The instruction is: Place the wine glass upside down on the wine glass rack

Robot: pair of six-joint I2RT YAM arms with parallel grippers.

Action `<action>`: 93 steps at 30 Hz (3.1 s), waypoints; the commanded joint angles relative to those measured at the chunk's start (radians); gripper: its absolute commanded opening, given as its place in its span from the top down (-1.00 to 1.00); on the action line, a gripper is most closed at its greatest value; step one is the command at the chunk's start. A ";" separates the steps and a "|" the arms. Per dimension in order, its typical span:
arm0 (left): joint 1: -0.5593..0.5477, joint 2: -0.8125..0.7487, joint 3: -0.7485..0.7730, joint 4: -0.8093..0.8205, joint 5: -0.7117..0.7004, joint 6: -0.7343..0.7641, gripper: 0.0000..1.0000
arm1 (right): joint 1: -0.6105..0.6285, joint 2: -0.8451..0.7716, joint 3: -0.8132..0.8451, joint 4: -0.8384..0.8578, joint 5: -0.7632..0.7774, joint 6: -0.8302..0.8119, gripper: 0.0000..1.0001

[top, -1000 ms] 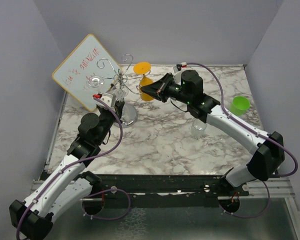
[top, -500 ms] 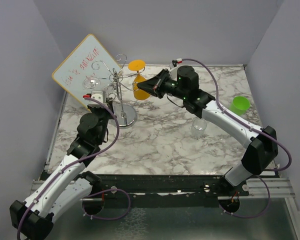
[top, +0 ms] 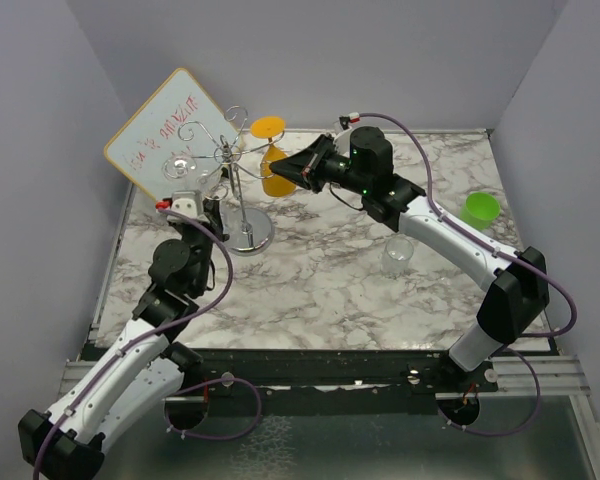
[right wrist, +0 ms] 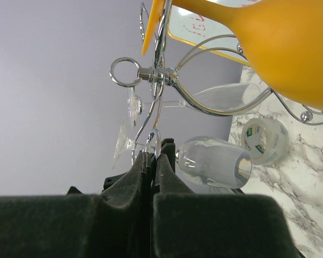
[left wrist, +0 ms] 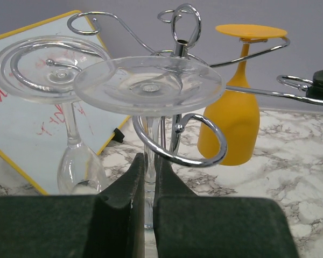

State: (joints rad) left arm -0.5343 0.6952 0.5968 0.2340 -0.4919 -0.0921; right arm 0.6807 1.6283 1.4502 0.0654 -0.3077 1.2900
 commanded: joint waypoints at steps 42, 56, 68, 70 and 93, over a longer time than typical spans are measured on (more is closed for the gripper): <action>0.008 -0.105 -0.004 -0.162 0.201 0.014 -0.35 | -0.017 -0.084 -0.130 0.238 -0.040 -0.075 -0.21; 0.008 -0.302 0.183 -0.646 0.180 -0.185 -0.98 | -0.020 -0.339 -0.305 0.066 -0.007 -0.237 -0.63; 0.008 -0.341 0.465 -0.819 0.513 -0.207 -0.98 | -0.022 -0.559 -0.291 -0.651 0.547 -0.737 -0.61; 0.008 -0.290 0.531 -0.818 0.596 -0.191 -0.98 | -0.023 -0.566 -0.292 -0.730 0.709 -0.772 -0.59; 0.008 0.098 0.675 -0.628 0.723 -0.255 -0.98 | -0.047 -0.295 -0.442 -0.739 0.767 -0.826 -0.06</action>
State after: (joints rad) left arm -0.5255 0.7723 1.2705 -0.4458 0.1902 -0.3298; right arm 0.6483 1.2911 1.0286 -0.7311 0.4942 0.4965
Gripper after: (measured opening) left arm 0.987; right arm 0.556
